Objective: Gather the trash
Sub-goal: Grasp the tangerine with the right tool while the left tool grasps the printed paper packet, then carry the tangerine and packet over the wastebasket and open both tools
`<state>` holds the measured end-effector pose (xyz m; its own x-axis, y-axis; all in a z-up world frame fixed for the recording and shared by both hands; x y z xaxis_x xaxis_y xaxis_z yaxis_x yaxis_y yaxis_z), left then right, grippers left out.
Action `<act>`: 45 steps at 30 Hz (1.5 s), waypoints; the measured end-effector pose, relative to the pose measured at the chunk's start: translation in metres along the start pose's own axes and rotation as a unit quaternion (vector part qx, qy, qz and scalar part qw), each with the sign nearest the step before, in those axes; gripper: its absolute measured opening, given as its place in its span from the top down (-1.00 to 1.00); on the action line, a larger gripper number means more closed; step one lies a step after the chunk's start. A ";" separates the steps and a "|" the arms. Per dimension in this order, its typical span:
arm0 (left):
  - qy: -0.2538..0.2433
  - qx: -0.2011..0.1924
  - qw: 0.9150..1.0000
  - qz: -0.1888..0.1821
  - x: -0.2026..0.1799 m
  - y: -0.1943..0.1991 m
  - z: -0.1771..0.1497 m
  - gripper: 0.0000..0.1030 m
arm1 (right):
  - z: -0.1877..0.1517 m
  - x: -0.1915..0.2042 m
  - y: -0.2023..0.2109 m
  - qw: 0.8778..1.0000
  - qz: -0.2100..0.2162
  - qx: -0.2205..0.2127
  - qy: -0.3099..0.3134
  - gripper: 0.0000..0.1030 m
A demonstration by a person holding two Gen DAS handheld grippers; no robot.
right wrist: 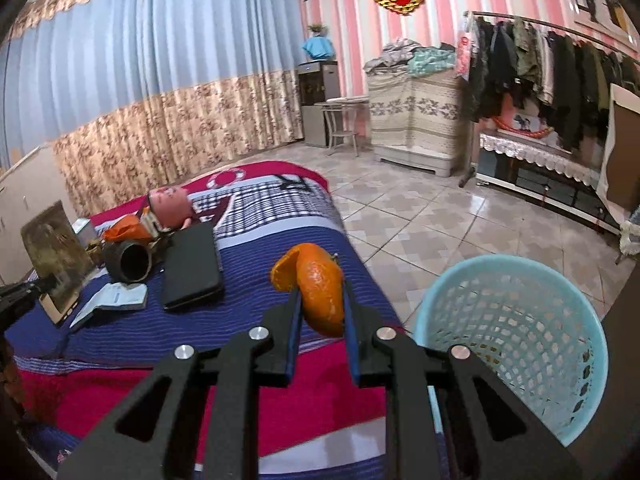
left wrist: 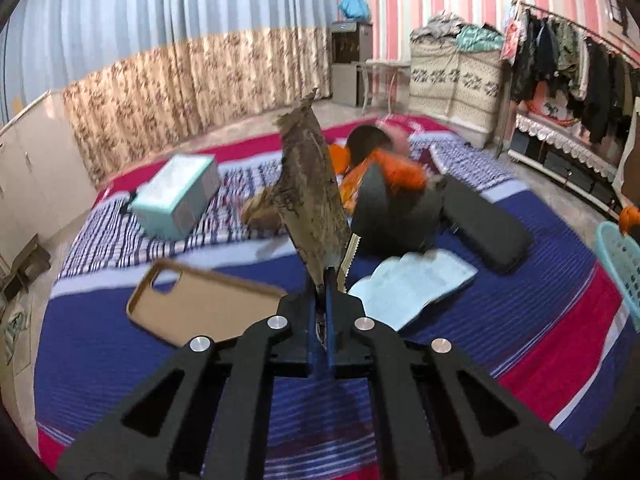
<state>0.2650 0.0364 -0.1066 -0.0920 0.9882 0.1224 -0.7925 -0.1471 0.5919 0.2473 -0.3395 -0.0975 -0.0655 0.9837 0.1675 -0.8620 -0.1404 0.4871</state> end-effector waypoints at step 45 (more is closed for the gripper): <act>-0.193 -0.032 0.939 -0.284 -0.427 0.084 -0.003 0.96 | -0.035 -0.247 0.084 0.969 -0.194 -0.033 -0.147 0.62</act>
Point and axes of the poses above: each gripper's, at about its wrist camera, not at the fingertips, and y roughly against the way its jaws point, x to its left, z to its top, the point moved 9 cm from there along -y, roughly the way its jaws point, and after that the axes turned 7 degrees about z, right-handed, at the moved point
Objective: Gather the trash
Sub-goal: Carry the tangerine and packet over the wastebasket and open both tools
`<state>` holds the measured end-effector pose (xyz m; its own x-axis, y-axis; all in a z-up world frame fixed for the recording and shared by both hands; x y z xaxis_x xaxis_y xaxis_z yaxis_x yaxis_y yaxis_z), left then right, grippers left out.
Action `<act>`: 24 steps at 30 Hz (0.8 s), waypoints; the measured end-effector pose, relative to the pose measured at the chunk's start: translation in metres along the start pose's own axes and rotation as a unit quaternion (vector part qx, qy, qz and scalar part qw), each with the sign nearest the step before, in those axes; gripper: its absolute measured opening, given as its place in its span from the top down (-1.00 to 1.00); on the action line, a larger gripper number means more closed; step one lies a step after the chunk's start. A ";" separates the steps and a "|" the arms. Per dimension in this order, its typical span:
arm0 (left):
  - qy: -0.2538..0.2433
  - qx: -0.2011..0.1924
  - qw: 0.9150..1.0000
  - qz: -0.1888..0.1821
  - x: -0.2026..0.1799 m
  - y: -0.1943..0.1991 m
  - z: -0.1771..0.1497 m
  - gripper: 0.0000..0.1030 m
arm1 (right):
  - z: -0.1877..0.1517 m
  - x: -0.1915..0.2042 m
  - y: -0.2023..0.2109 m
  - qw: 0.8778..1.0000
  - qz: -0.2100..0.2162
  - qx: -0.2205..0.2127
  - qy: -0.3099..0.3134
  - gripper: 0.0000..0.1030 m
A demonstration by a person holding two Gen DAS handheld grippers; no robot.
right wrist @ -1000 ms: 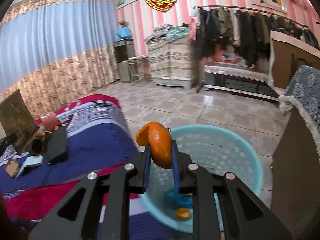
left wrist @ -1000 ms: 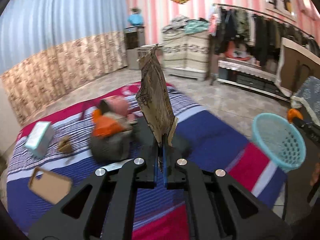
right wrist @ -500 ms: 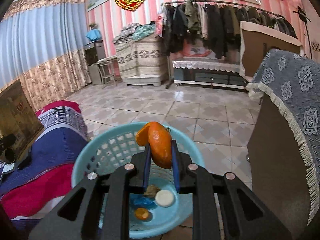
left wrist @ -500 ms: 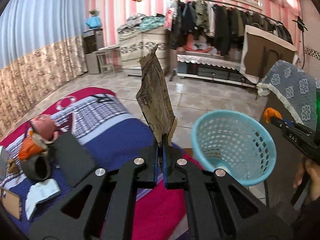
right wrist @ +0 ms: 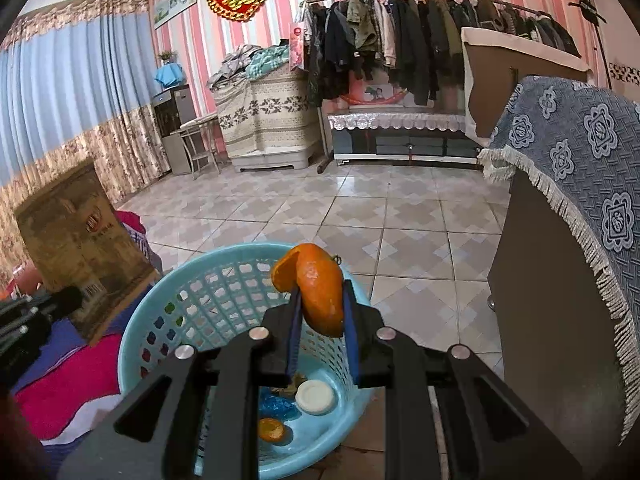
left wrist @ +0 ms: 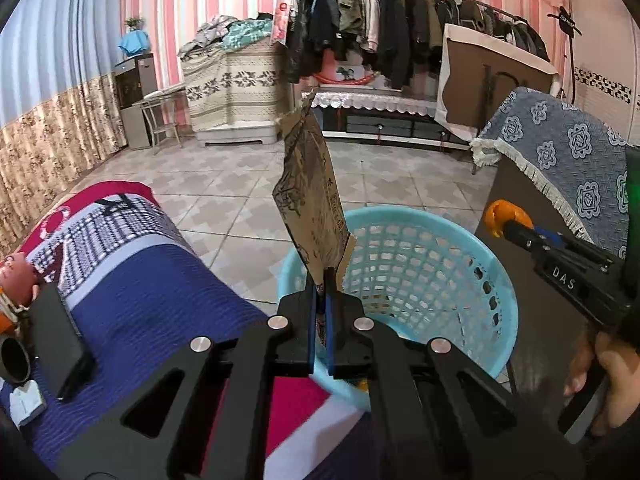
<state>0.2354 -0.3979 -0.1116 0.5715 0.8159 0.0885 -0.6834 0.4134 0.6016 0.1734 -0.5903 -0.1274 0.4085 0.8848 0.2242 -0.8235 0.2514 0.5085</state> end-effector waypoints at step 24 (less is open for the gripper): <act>-0.006 0.026 0.998 0.051 0.000 -0.045 -0.017 -0.34 | -0.010 0.001 -0.018 1.000 0.015 0.024 -0.013 0.62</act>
Point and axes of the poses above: each gripper's, at about its wrist camera, not at the fingertips, and y roughly against the way its jaws point, x to its left, z to its top, the point moved 9 cm from there along -y, roughly the way its jaws point, and after that the axes turned 7 degrees about z, right-handed, at the moved point
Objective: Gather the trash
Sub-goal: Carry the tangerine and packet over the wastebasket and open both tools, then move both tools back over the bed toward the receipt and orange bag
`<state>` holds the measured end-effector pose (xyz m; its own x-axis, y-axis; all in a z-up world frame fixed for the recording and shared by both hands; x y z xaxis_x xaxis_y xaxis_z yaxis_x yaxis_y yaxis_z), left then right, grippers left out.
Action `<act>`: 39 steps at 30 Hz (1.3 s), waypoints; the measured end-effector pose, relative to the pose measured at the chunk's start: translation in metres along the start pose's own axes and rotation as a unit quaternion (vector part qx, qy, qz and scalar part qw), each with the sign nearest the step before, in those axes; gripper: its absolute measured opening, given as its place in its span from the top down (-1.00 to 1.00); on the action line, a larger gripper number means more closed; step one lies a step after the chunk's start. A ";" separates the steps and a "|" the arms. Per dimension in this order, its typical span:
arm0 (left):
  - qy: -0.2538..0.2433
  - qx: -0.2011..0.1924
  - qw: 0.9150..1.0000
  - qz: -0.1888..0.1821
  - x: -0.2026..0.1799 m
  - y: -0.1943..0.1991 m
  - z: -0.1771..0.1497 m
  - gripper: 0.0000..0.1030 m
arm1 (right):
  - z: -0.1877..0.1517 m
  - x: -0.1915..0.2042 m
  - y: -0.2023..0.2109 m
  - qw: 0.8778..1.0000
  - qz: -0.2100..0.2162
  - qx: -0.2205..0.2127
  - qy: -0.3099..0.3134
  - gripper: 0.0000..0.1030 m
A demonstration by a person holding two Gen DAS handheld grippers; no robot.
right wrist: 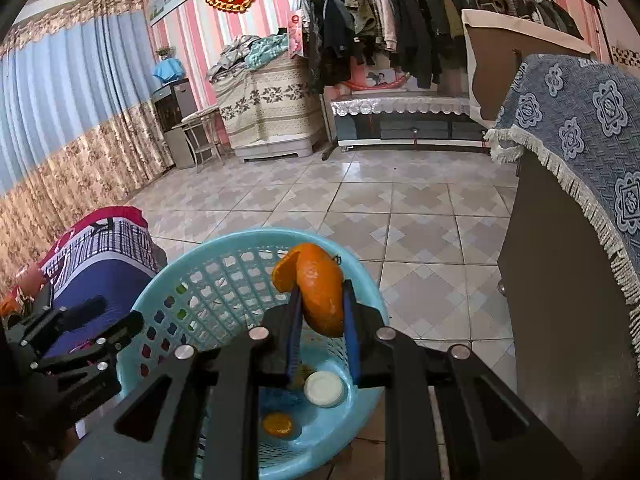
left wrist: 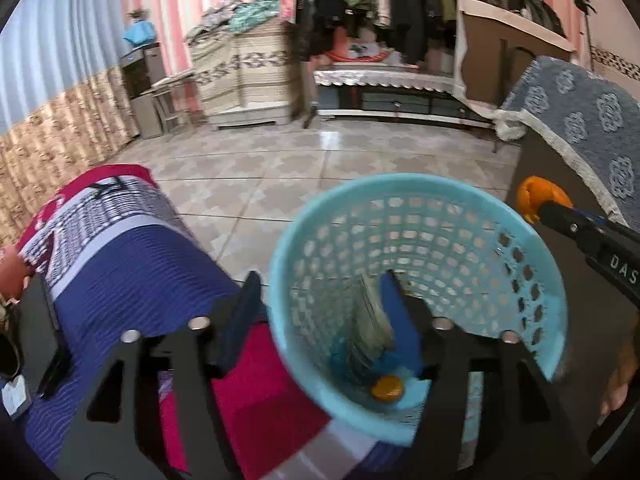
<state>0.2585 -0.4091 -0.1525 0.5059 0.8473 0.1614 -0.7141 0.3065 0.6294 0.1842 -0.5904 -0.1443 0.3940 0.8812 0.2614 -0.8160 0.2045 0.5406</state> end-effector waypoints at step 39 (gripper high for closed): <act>0.155 -0.061 0.972 0.164 0.255 0.121 -0.044 -0.89 | 0.006 0.123 -0.002 0.997 0.020 -0.026 0.071 -0.84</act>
Point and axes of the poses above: each gripper's, at about its wrist camera, not at the fingertips, and y roughly against the way its jaws point, x to its left, z to its top, the point moved 9 cm from there along -y, roughly the way its jaws point, and after that the axes turned 7 degrees about z, right-handed, at the moved point
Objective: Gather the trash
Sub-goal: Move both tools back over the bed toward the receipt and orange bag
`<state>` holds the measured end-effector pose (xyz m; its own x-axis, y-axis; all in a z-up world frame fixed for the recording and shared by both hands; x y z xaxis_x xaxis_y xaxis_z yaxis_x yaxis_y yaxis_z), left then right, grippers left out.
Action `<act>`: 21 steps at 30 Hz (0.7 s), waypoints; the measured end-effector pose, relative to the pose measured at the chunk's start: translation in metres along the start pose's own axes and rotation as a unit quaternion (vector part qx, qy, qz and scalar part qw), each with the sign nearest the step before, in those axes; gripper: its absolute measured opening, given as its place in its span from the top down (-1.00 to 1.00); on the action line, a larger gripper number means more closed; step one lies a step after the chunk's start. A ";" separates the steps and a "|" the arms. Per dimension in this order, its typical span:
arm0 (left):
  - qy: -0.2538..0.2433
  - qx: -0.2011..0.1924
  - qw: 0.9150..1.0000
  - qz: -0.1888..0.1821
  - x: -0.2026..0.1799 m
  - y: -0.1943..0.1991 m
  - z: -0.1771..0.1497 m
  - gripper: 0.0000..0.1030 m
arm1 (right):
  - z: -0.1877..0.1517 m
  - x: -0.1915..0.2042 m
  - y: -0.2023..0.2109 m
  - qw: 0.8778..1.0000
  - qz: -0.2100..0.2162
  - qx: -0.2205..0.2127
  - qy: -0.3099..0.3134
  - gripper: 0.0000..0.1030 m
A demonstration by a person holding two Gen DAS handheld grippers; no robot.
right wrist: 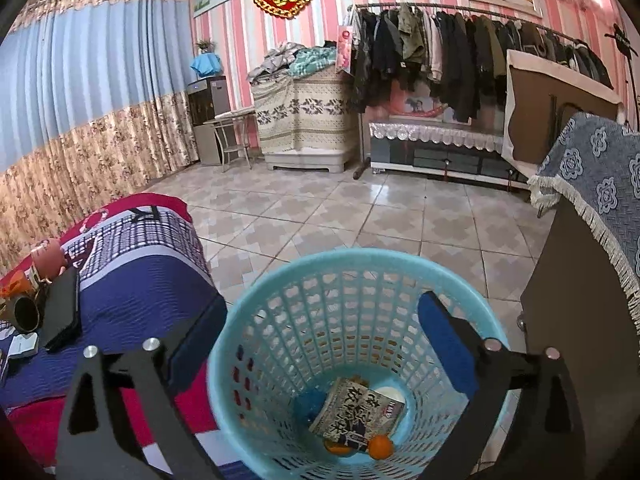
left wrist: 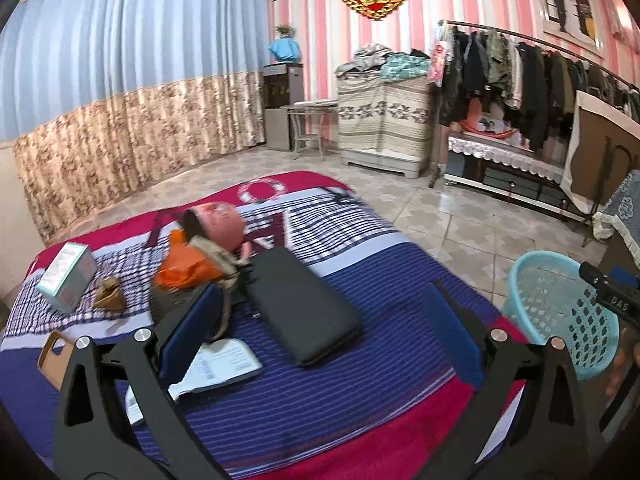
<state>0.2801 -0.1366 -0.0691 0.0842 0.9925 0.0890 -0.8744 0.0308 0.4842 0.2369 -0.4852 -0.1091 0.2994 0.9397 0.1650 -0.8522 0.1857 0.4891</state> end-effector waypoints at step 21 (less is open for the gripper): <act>0.065 0.032 0.994 0.082 0.153 0.004 -0.049 -0.89 | -0.022 0.122 0.007 0.992 0.072 0.024 0.097 -0.84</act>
<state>0.2660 0.0214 -0.0959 -0.1235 0.9905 0.0610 -0.8385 -0.1370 0.5274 0.2582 -0.3627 -0.1044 0.0836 0.9940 0.0709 -0.8577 0.0355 0.5129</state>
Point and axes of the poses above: each gripper's, at about its wrist camera, not at the fingertips, and y roughly against the way its jaws point, x to its left, z to its top, the point moved 9 cm from there along -y, roughly the way its jaws point, and after that the axes turned 7 degrees about z, right-handed, at the moved point
